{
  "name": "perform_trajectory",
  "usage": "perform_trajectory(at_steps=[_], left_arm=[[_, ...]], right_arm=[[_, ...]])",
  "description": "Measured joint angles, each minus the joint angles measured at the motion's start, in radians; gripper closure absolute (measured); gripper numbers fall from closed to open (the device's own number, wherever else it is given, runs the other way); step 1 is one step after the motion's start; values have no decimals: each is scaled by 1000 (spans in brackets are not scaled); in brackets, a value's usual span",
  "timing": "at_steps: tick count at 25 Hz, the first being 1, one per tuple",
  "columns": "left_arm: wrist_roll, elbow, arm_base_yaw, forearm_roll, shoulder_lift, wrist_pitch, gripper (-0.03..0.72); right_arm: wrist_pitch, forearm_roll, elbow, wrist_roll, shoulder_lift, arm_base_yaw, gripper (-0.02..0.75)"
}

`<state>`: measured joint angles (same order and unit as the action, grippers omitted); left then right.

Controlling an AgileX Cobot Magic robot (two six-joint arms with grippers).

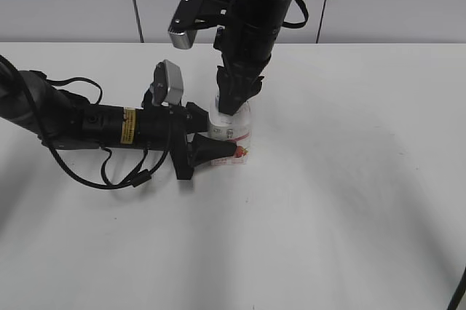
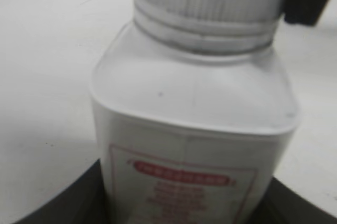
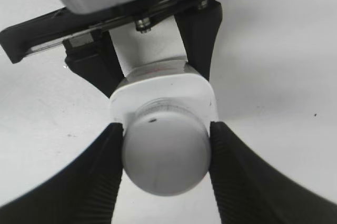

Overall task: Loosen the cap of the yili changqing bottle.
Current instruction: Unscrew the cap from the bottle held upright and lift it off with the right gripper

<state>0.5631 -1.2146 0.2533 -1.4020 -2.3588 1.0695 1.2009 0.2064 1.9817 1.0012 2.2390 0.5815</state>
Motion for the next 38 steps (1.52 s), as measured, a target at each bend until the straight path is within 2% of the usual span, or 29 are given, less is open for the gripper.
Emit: perform_trajectory(at_steps=[8,15,18,22,27,30,38], left_arm=[[5,0,0,0,0,0,310],[5,0,0,0,0,0,311],[4,0,0,-1,0,0,311],[5,0,0,0,0,0,312],[5,0,0,0,0,0,312],[5,0,0,0,0,0,312],[18,0,0,0,0,0,312]], right_arm=[[9,-18,0,5,0,0,285],[11,33,0,-7,-10,0,256],[11,45,2,-75,-28,0,256],[12,29,33,-296,-36,0,256],[14,10,43,-775,-36,0,256],[15,8,43,-989,-36,0,256],[15,8,43,-1295,-36,0,256]])
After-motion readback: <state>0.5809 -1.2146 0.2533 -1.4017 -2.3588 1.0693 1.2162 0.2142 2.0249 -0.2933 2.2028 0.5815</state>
